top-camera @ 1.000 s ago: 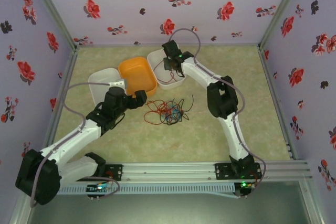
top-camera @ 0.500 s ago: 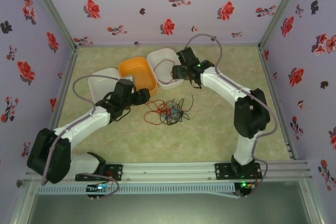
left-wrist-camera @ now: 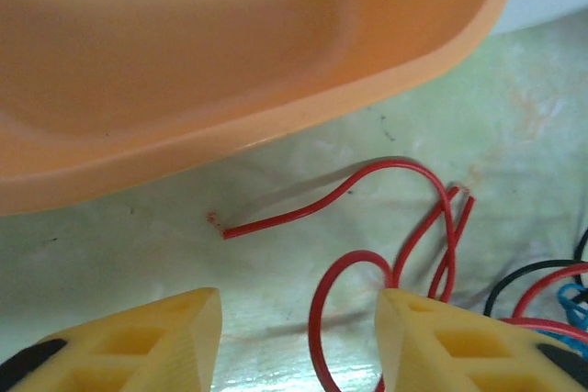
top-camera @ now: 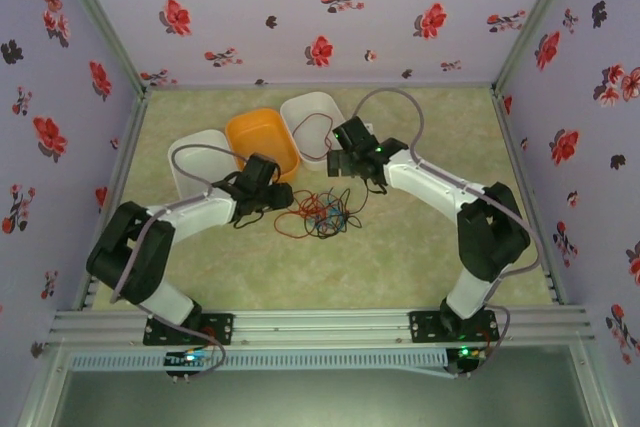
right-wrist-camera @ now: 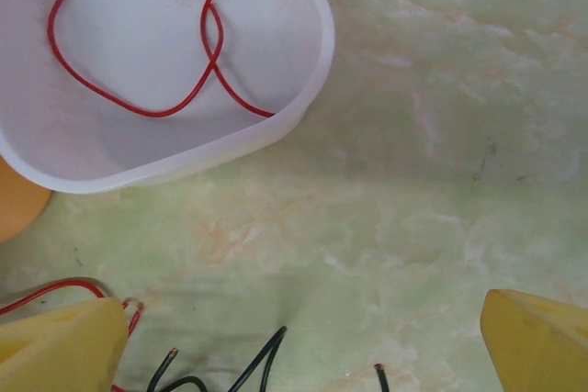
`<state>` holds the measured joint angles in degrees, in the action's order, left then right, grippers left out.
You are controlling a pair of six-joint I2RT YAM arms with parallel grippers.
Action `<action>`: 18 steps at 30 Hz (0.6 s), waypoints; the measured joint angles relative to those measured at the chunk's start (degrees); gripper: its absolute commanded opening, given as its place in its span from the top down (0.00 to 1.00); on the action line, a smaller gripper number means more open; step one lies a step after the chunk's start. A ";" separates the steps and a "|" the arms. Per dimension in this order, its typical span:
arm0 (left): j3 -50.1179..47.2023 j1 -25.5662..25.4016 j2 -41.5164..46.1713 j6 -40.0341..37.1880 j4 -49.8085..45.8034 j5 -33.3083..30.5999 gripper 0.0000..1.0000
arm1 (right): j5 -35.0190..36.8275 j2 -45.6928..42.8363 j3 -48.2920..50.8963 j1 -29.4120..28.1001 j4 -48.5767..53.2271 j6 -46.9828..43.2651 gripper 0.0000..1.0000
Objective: Untangle the cables
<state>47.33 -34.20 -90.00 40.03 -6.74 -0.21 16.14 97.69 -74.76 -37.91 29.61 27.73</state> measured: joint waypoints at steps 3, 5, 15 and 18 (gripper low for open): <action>0.04 -0.04 -1.60 0.35 0.66 0.70 0.81 | 0.61 -0.70 0.55 0.00 -0.31 0.04 0.01; 0.28 -0.22 -2.29 0.28 0.87 1.29 0.92 | 0.63 -1.11 0.90 0.00 -0.50 0.42 0.01; 4.68 -3.56 0.17 -4.48 -0.09 1.95 1.00 | -5.51 -2.23 5.88 -0.07 -4.24 2.58 0.01; 6.10 -4.59 3.17 -6.40 -1.03 1.95 1.00 | -8.74 -2.23 7.61 -0.55 -5.73 2.95 0.01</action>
<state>53.43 -38.79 -86.83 33.63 -7.77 1.74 7.40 95.46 -67.16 -38.46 23.88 30.68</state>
